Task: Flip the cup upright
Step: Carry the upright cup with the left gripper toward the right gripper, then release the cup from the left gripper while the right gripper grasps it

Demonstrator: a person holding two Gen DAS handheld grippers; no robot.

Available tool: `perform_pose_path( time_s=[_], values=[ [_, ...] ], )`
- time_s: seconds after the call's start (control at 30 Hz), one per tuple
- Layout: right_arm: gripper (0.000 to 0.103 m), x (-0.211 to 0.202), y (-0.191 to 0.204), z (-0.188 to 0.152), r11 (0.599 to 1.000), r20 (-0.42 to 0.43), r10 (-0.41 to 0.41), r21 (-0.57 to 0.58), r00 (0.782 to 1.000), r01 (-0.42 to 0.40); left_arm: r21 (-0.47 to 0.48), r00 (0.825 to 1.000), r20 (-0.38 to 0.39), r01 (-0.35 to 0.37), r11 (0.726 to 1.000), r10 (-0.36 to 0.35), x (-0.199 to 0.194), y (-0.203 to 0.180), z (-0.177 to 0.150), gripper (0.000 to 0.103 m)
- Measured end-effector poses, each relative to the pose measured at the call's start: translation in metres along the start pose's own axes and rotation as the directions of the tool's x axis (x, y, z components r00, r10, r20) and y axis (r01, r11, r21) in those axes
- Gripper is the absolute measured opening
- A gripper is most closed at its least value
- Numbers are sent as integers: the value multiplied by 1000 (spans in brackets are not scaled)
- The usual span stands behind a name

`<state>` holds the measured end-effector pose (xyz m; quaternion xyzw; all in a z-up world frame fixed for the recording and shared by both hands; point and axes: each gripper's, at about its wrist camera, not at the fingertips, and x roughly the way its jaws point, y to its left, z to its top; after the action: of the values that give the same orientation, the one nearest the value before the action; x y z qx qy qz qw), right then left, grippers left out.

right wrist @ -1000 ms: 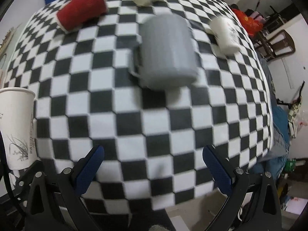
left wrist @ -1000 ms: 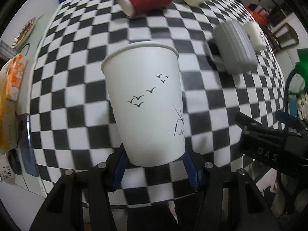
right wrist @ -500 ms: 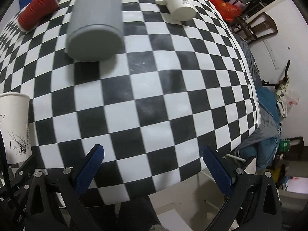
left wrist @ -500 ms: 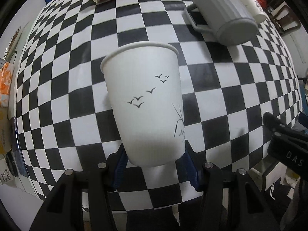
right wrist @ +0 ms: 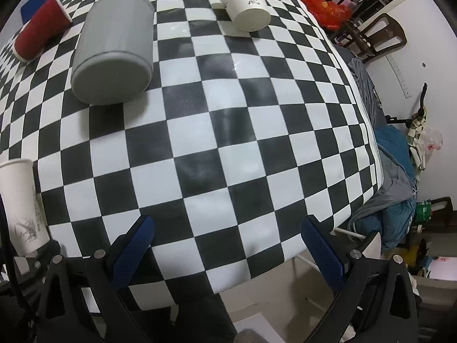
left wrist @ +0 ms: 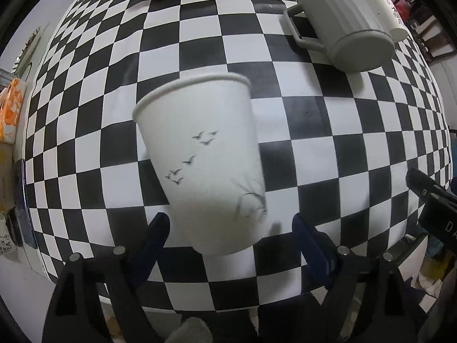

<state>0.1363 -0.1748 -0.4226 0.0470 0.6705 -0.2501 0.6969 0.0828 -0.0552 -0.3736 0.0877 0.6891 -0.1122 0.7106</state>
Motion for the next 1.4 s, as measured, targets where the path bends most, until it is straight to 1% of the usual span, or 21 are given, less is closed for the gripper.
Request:
perform_pose_path(
  time_s=[0.13,0.33,0.43,0.5,0.53,0.6,0.63,0.7,0.73,0.8,0.87,0.9,0.93,1.0,1.1,1.2,1.4],
  values=[
    [103,0,-4,2,999,-12,47,-11,999,-47,-26,1000,2,31,999,-31,-12,11,-5,90],
    [103,-6,-10,0,996,-20,91,-7,996,-91,-83,994,36,109,991,-106,-42,26,-19,92],
    [103,-16,-15,-1,992,-17,127,4,992,-127,-114,989,87,128,985,-118,-66,52,-30,93],
    [103,-23,-16,-2,986,-20,164,6,986,-164,-143,986,137,112,983,-92,-82,72,-32,94],
    [103,-28,-16,-2,981,-25,193,10,981,-193,-160,984,164,91,983,-64,-88,82,-34,94],
    [103,-34,-13,-2,969,-40,246,14,968,-246,-185,980,198,38,982,0,-92,83,-43,94],
    [103,-37,-9,-2,958,-55,287,12,956,-287,-197,978,206,6,980,35,-91,92,-46,94],
    [103,-39,1,-1,942,-87,336,5,938,-337,-227,978,183,-54,972,97,-88,107,-51,94],
    [103,-40,10,0,927,-112,372,2,921,-374,-242,980,163,-70,968,111,-81,115,-50,94],
    [103,-39,25,2,908,-146,415,-1,898,-420,-265,982,141,-86,960,127,-69,122,-45,94],
    [103,-37,48,7,880,-195,463,-11,864,-474,-273,983,121,-103,956,140,-62,126,-41,94],
    [103,-36,56,9,873,-212,473,-17,855,-487,-276,983,113,-109,955,145,-57,128,-40,94],
    [103,-33,70,12,865,-237,482,-28,844,-502,-275,983,108,-114,955,149,-53,127,-37,94],
    [103,-31,92,18,855,-263,485,-56,834,-515,-273,983,88,-129,953,158,-40,131,-36,94],
    [103,-24,127,28,854,-301,463,-101,834,-510,-274,987,67,-126,953,149,-26,133,-29,94],
    [103,-14,153,35,855,-340,437,-129,833,-502,-270,988,53,-125,955,144,-14,138,-25,94],
    [103,5,186,42,864,-391,386,-165,836,-476,-253,989,39,-125,959,139,1,141,-14,94]
  ],
)
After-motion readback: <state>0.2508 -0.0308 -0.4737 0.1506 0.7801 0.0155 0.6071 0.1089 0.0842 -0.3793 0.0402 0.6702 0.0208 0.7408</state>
